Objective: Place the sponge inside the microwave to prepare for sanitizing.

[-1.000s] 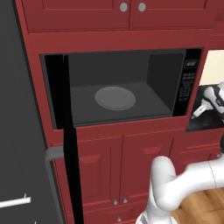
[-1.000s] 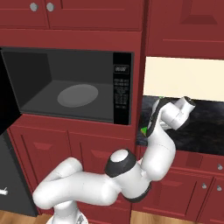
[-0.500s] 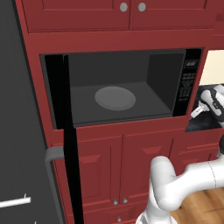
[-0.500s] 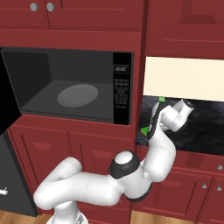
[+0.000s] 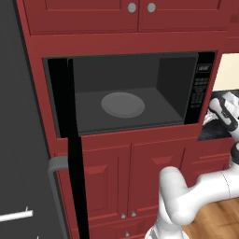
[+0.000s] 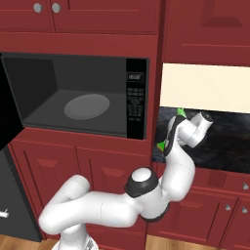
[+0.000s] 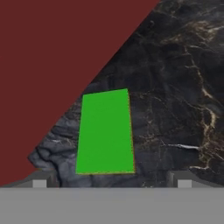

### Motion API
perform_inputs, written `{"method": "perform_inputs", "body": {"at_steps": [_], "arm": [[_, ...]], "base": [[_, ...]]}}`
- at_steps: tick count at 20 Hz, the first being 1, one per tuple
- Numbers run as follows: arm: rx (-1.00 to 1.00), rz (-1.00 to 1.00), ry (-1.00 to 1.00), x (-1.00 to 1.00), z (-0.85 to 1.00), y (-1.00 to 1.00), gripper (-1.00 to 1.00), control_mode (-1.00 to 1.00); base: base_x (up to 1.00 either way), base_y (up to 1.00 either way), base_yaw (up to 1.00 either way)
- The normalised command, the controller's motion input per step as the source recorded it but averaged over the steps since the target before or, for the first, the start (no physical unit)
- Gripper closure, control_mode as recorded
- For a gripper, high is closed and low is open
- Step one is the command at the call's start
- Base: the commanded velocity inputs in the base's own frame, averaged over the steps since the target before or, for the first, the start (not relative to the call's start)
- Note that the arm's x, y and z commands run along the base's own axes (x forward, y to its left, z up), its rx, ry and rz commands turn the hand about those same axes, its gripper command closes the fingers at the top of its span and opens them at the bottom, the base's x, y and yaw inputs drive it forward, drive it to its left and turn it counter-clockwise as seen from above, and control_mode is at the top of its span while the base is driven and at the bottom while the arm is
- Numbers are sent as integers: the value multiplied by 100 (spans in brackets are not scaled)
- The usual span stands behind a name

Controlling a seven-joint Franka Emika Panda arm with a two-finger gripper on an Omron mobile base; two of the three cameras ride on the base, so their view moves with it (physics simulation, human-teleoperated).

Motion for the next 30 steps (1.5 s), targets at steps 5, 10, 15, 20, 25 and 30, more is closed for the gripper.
{"method": "perform_inputs", "body": {"at_steps": [5, 10, 15, 20, 25, 30], "arm": [[0, 0, 1, 21, -9, 0, -100, -100], [0, 0, 1, 1, -8, 0, -100, -100], [0, 0, 1, 0, -11, 0, -100, -100], [0, 0, 0, 0, -10, 0, -100, -100], [0, 0, 0, -2, -3, 2, -100, -100], [0, 5, -4, -4, -1, 3, -100, -100]], "base": [[0, 0, 0], [0, 0, 0], [0, 0, 0], [0, 0, 0], [0, 0, 0], [0, 0, 0]]}}
